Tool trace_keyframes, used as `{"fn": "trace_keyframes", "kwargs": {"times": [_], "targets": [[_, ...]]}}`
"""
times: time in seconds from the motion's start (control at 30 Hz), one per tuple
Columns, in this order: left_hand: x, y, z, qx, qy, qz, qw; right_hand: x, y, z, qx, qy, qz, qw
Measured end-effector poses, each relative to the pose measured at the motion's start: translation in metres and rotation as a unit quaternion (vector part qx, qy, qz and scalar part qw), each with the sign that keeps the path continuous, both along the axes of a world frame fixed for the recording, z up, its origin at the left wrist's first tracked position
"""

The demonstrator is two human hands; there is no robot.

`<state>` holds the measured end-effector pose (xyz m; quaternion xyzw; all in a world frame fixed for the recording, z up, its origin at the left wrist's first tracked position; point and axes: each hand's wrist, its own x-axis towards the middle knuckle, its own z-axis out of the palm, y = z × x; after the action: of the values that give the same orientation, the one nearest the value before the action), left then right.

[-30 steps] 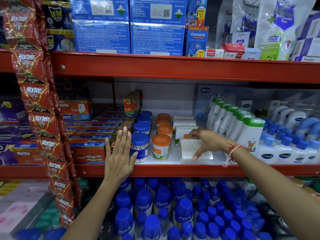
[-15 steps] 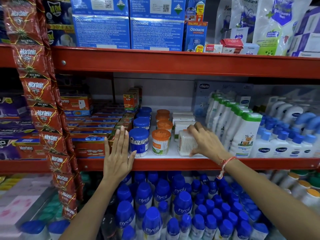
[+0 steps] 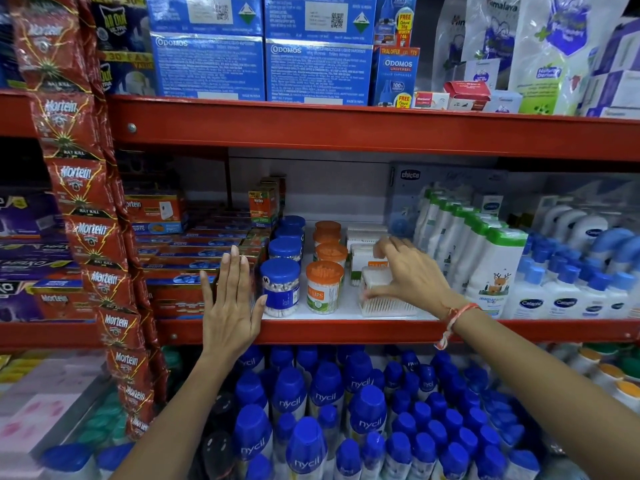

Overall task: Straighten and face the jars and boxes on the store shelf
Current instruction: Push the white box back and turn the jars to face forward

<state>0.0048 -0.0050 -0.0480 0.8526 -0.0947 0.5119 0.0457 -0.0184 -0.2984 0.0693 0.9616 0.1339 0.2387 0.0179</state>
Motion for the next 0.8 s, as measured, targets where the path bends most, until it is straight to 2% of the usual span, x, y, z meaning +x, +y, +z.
{"fn": "trace_keyframes", "kwargs": {"times": [0.07,0.13,0.3,0.4,0.47,0.57,0.8], "targets": [[0.003,0.0,-0.001,0.0,-0.003,-0.001,1.0,0.001,0.013,0.011,0.079,0.025,0.038,0.996],[0.006,0.0,-0.003,0.001,-0.01,-0.001,1.0,0.0,0.034,0.024,0.119,0.056,0.089,0.987],[0.01,0.002,-0.007,0.012,-0.037,0.001,0.999,0.011,0.1,0.045,0.08,0.138,0.11,0.981],[0.011,0.002,-0.006,0.013,-0.044,0.0,0.999,0.016,0.105,0.047,0.012,0.237,0.017,0.971],[0.01,0.002,-0.006,0.013,-0.044,-0.001,0.999,0.01,0.115,0.053,-0.007,0.275,0.008,0.961],[0.01,0.002,-0.008,0.008,-0.041,-0.006,0.999,0.012,0.147,0.064,0.037,0.297,0.059,0.952],[0.009,0.002,-0.009,0.007,-0.048,-0.005,0.999,0.03,0.161,0.064,-0.006,0.318,0.034,0.947]]}}
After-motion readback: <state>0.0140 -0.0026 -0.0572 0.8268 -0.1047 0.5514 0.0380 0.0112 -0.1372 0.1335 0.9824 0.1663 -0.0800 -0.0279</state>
